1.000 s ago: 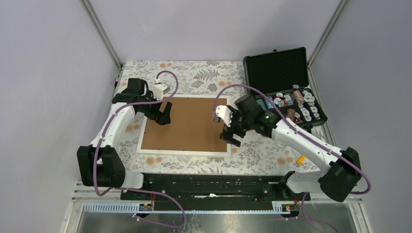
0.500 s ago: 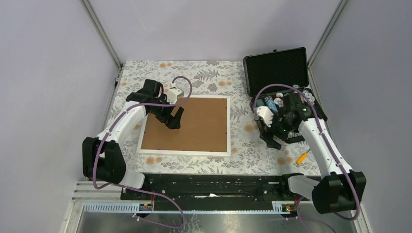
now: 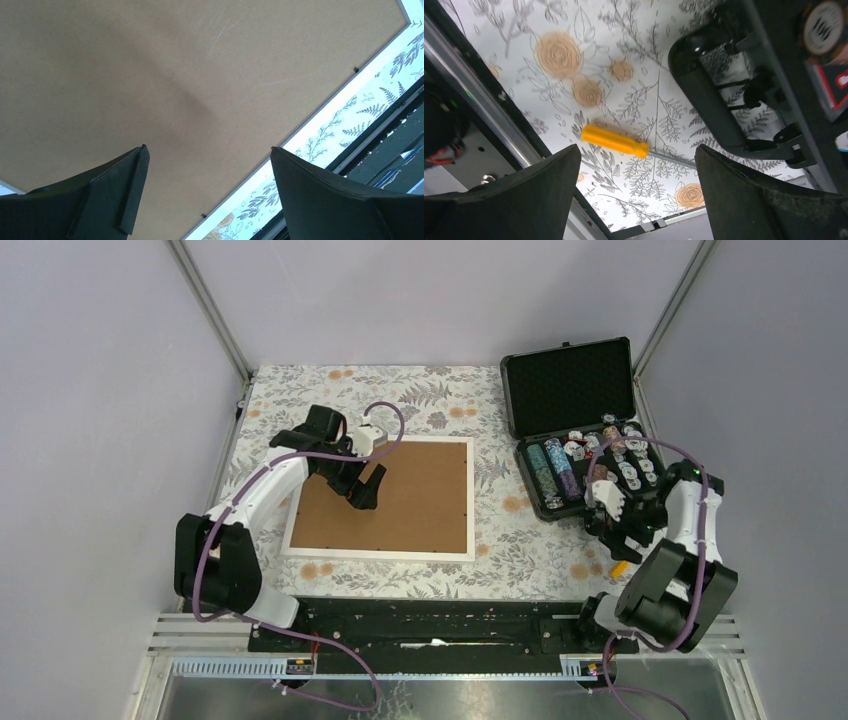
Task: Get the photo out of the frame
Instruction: Pick up the screwdriver from the center of the board.
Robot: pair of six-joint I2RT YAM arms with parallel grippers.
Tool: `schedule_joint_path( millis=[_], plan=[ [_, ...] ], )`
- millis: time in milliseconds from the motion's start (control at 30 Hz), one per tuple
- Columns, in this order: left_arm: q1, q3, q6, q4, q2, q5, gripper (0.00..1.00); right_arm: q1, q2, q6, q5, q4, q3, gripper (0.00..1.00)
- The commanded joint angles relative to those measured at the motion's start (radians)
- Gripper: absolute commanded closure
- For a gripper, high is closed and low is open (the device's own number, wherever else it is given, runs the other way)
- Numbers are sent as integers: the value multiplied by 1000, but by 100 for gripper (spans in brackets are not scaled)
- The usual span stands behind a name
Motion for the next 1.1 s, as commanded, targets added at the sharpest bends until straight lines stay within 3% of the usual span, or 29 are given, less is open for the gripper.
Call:
schedule_joint_path(
  millis=[0,200,700,800,933,1067],
  plan=[
    [-10,4,-12,29,22,24,1,-99,47,-302,3,-34,-18,8],
    [-17,20,-16,27,37,17,1,-160,31,-457,45,38,-111,8],
    [-44,25,-14,25,47,4,1,-161,59,-562,83,295,-301,9],
    [-44,35,-14,13,52,5,1,-161,79,-575,84,336,-317,17],
    [-44,38,-14,12,56,3,1,-162,83,-612,59,344,-327,41],
    [-45,44,-15,12,56,7,1,-160,54,-653,12,349,-338,55]
  ],
)
